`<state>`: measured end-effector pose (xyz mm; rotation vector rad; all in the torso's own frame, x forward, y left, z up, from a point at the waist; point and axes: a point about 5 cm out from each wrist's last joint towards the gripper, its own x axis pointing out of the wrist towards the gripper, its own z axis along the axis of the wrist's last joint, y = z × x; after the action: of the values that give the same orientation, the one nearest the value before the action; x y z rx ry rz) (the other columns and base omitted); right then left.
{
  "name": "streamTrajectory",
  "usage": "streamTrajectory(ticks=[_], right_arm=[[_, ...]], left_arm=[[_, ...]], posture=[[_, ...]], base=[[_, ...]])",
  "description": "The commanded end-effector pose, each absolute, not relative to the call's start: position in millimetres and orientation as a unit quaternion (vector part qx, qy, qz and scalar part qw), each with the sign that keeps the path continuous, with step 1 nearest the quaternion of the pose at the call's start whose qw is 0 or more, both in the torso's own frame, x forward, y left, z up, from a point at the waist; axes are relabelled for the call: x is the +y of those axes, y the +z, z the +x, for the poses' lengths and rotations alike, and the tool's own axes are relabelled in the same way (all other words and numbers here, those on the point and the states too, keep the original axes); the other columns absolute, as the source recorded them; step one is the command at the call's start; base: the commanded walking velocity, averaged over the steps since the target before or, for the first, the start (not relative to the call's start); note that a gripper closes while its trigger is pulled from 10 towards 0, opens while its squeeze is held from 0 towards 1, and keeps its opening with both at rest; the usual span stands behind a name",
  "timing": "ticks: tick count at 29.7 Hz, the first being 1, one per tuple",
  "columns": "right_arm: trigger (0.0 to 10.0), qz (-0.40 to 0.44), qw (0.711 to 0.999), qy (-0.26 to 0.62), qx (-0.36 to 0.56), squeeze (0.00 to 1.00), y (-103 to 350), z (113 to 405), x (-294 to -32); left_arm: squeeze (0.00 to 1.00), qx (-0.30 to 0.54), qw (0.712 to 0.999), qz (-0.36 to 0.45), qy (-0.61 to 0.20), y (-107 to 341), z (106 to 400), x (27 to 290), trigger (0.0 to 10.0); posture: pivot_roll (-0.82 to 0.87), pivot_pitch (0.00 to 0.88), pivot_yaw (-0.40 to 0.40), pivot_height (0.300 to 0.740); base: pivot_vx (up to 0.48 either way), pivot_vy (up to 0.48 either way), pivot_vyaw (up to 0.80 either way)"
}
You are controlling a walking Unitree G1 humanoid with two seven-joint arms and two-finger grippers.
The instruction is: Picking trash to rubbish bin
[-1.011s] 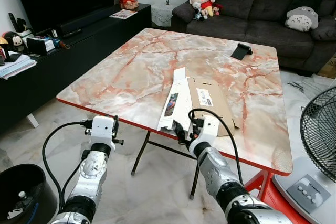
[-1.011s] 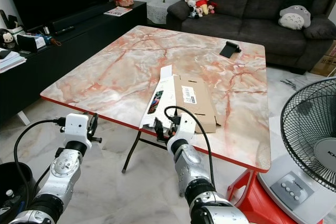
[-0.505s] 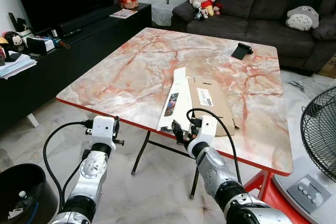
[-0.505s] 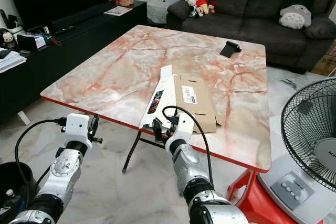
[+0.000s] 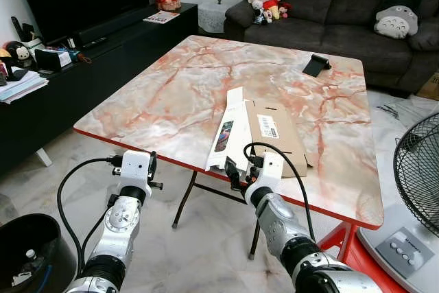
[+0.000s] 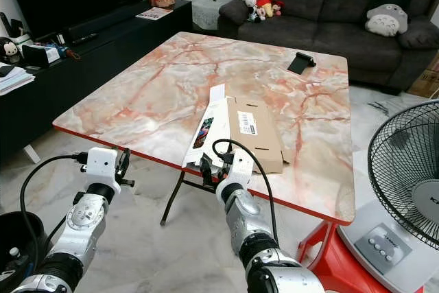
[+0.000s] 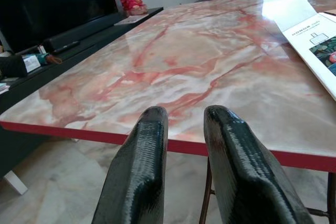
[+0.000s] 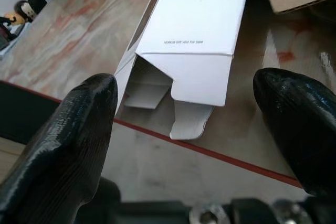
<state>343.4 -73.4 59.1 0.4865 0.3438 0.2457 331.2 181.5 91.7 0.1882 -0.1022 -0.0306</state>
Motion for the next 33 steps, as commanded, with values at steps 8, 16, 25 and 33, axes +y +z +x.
streamTrajectory(ticks=[8,16,25,33], right_arm=[[10.0,0.271,0.938,0.135,0.169,0.00,70.1,347.9,-55.0],[6.6,0.273,0.937,0.139,0.166,0.00,74.1,349.8,-51.0],[5.1,0.267,0.938,0.142,0.170,0.00,73.2,348.9,-49.3],[10.0,0.258,0.937,0.141,0.187,0.00,65.9,344.7,-48.8]], left_arm=[[0.00,-0.055,0.994,0.094,-0.027,94.2,332.3,175.7,10.0],[0.00,-0.055,0.994,0.093,-0.029,94.5,332.4,174.6,10.0],[0.00,-0.053,0.994,0.091,-0.032,93.8,332.6,171.6,10.0],[0.00,-0.052,0.994,0.090,-0.033,93.5,332.7,170.8,10.0]], posture=[[0.08,0.000,-0.009,0.740],[0.08,0.000,-0.009,0.740],[0.09,0.000,-0.013,0.740],[0.09,0.000,-0.016,0.740]], base=[[0.000,0.000,0.00],[0.000,0.000,0.00],[0.000,0.000,0.00],[0.000,0.000,0.00]])
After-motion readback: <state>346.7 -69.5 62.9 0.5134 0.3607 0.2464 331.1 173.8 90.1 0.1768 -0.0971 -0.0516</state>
